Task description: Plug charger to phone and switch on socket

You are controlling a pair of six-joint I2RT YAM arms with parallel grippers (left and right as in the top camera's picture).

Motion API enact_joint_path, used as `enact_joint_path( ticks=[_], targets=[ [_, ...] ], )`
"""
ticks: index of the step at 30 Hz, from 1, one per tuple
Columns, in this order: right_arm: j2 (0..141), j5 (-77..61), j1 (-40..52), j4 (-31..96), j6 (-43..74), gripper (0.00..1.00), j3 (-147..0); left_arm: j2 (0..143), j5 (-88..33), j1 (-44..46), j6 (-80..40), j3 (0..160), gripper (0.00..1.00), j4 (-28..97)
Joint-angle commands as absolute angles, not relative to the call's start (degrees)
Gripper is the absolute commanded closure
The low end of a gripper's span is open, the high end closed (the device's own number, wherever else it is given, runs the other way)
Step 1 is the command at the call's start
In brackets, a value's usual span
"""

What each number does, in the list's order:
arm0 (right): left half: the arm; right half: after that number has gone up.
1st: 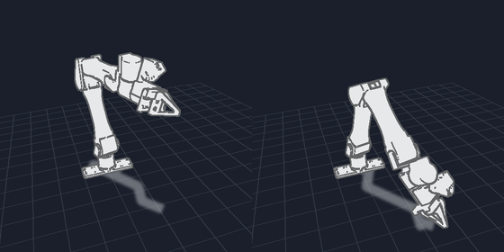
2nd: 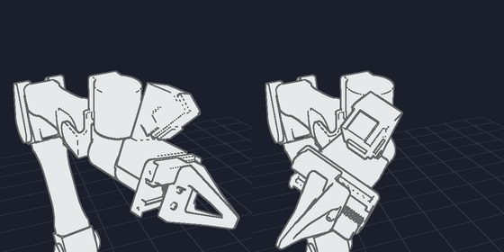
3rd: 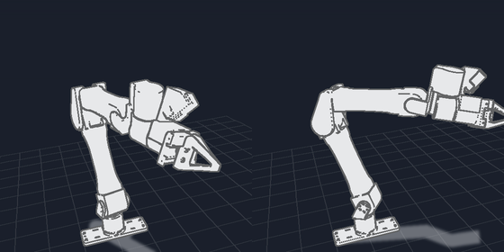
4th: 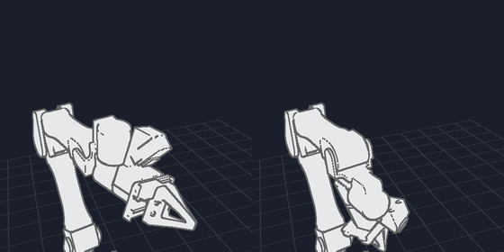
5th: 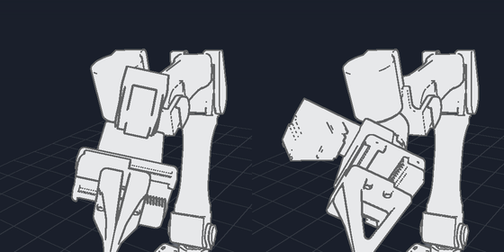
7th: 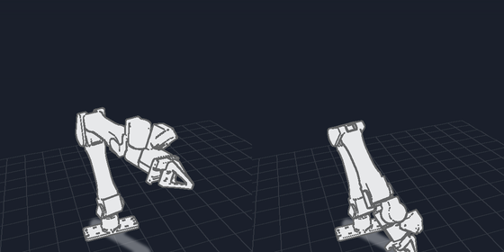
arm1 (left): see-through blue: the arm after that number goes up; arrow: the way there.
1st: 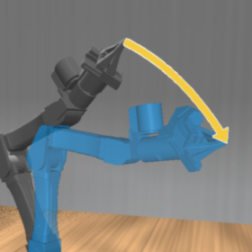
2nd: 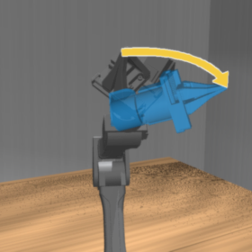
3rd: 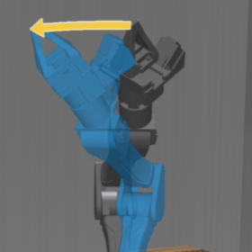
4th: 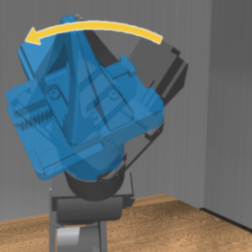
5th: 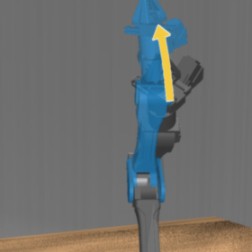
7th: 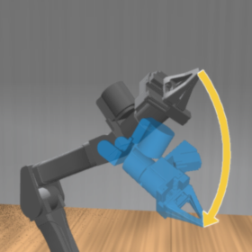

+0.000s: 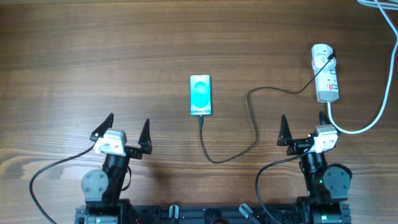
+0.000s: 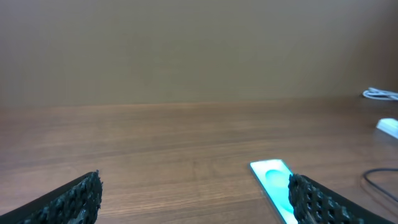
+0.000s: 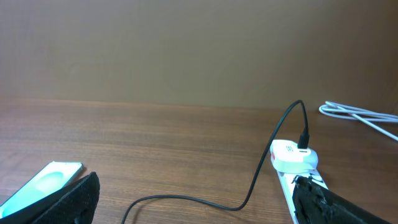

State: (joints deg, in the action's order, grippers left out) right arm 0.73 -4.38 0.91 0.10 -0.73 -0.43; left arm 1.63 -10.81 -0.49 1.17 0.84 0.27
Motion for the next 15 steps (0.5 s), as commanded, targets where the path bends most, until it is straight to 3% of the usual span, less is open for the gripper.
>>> enact_joint_path(
  ticks=[1,15],
  targets=[
    [0.21,-3.44,0.73,-0.01,-1.37,0.00,-0.30,0.16,-6.81,-0.93,0.62,0.34,0.00,2.81],
    [0.21,-3.44,0.73,-0.03,-1.34,0.00,-0.30,0.16,1.23,-0.93,1.04,0.34,0.00,4.32]
  ],
)
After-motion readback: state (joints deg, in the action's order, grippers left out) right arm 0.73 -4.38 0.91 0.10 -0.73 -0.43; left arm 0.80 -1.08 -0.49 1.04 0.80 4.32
